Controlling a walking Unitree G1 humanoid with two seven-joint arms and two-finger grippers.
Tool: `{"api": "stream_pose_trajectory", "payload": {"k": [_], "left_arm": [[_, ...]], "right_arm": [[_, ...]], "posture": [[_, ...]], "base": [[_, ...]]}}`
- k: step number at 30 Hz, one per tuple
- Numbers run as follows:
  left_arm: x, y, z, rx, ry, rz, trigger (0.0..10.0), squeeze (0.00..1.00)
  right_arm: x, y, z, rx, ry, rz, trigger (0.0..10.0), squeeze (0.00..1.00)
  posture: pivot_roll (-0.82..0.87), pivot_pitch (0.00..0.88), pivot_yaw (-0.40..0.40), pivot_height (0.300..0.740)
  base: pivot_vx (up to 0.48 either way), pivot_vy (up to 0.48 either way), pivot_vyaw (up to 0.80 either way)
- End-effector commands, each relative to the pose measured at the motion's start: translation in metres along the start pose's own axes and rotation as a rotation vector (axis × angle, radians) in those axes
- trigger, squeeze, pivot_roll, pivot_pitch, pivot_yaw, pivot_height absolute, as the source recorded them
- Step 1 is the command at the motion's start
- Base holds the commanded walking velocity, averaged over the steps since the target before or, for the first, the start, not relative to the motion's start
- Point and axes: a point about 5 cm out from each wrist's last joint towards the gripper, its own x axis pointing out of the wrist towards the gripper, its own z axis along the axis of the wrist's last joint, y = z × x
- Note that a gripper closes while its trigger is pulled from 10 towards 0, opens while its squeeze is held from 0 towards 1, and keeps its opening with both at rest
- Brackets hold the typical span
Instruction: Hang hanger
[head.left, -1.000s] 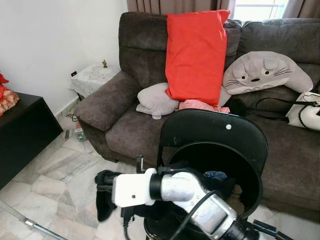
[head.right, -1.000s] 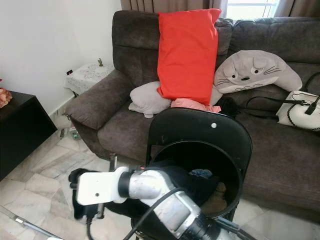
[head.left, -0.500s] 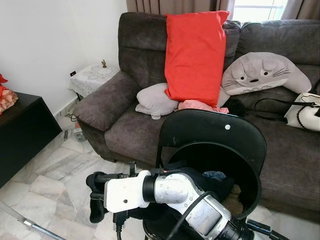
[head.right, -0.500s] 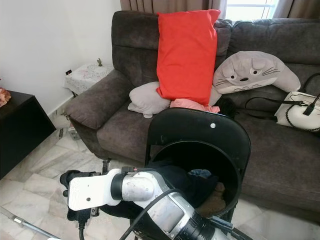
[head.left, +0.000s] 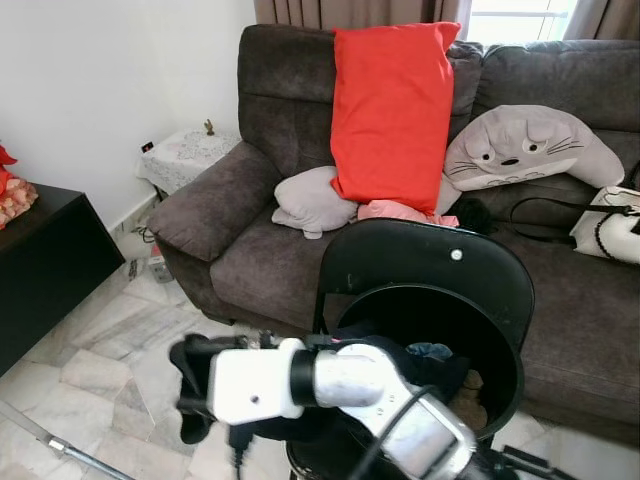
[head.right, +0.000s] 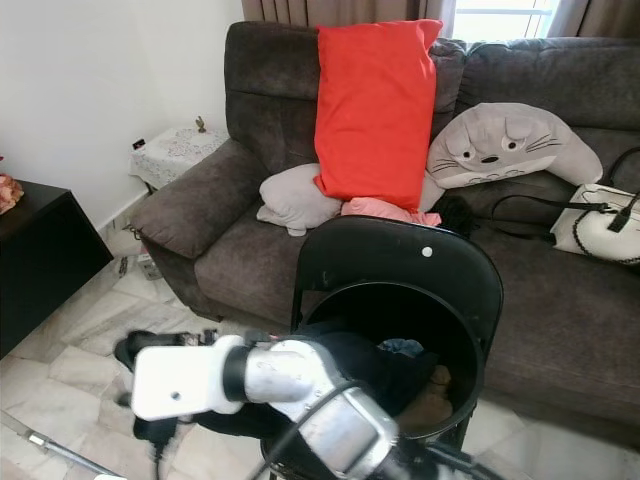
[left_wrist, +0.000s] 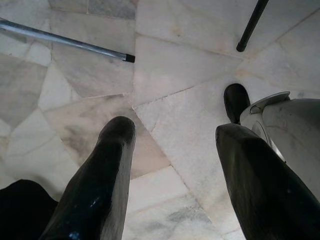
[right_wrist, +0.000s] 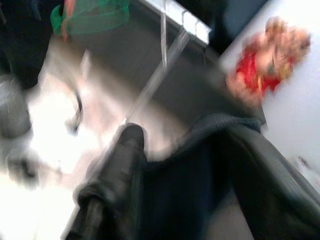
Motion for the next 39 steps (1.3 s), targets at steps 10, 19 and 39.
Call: {"api": "stream_pose_trajectory", "payload": {"k": [10, 19, 39], "left_arm": [[-0.001, 0.001, -0.005, -0.011, 0.030, 0.010, 10.0, 0.00], [0.000, -0.002, -0.005, -0.009, 0.024, 0.006, 10.0, 0.00], [0.000, -0.001, -0.004, 0.020, 0.027, -0.001, 10.0, 0.00]], "right_arm": [[-0.015, 0.023, -0.003, 0.031, 0.035, 0.220, 10.0, 1.00], [-0.051, -0.018, -0.023, 0.099, 0.076, -0.152, 10.0, 0.00], [-0.170, 0.016, -0.124, 0.187, 0.594, -0.322, 10.0, 0.44]], "posture": [[-0.02, 0.054, 0.103, 0.740], [-0.04, 0.064, 0.088, 0.740], [-0.05, 0.081, 0.110, 0.740]], "base": [[0.000, 0.000, 0.00], [0.000, 0.000, 0.00], [0.000, 0.000, 0.00]]}}
